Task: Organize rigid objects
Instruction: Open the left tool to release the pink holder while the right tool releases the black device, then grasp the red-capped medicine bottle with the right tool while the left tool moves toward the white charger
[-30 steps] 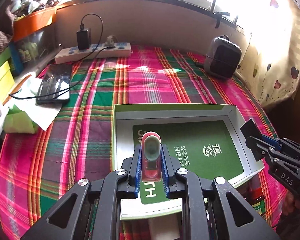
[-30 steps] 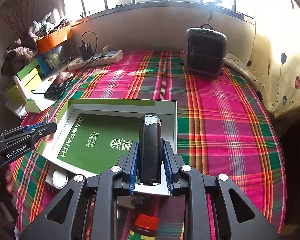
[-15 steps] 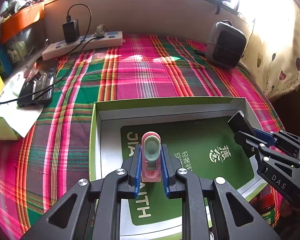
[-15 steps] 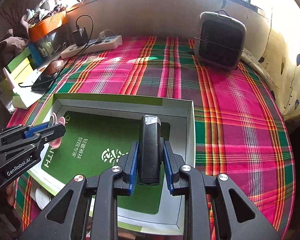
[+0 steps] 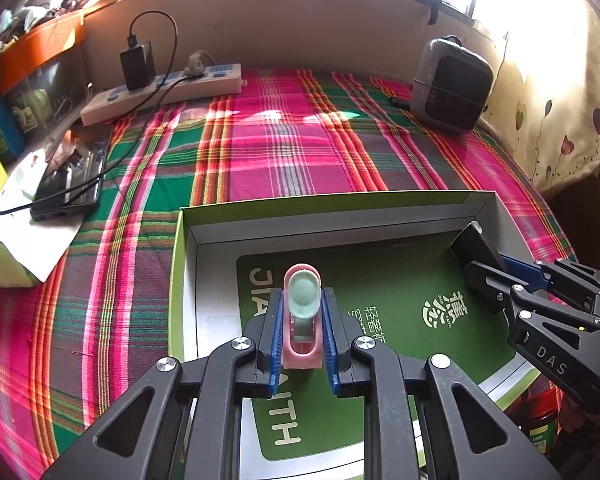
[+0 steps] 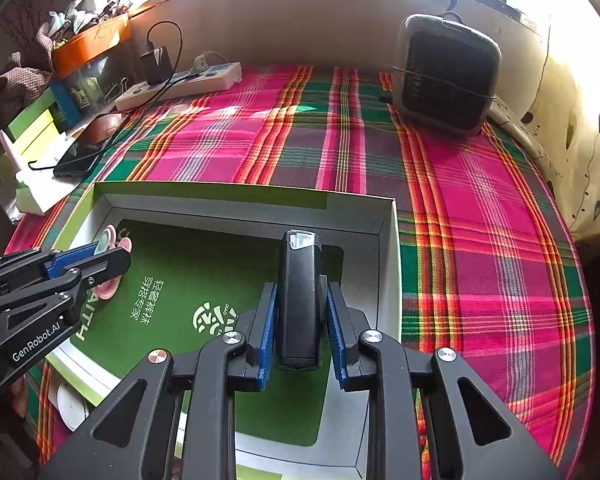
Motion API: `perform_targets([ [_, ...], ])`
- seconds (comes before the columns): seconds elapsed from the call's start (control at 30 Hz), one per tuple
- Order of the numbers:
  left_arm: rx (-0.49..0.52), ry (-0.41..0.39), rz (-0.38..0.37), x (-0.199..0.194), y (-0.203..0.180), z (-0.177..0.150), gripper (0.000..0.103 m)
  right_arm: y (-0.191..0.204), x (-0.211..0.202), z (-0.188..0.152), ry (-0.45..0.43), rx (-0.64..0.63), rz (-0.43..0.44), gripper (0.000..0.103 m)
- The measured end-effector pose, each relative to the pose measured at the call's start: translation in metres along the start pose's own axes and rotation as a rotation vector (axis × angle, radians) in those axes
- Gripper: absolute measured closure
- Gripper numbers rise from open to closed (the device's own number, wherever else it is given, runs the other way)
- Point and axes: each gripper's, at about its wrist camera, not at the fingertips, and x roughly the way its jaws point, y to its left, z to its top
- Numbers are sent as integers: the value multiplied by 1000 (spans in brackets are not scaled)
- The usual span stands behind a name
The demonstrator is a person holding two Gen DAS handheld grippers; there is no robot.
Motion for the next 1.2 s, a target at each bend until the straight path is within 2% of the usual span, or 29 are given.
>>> perform_targets([
  [0.53,-8,16,-9,3,-1,0,85,-1,1,-1,-8,11,2,78],
  [0.77,7,21,-19,2,-5,0,76,-3,0,-1,-10,11,2,77],
  [0.9,4,12,-10,-3,-6,0,69,-4,-6,-1,-28,16,12,70],
  [0.97,-6,6,-6,-8,-4,-1,68,-4,-10,-1,-39,20,13,59],
  [1.2,-22,-29,-13,-30,1,-6,68,-3,-28,-5,-76,41,27,58],
])
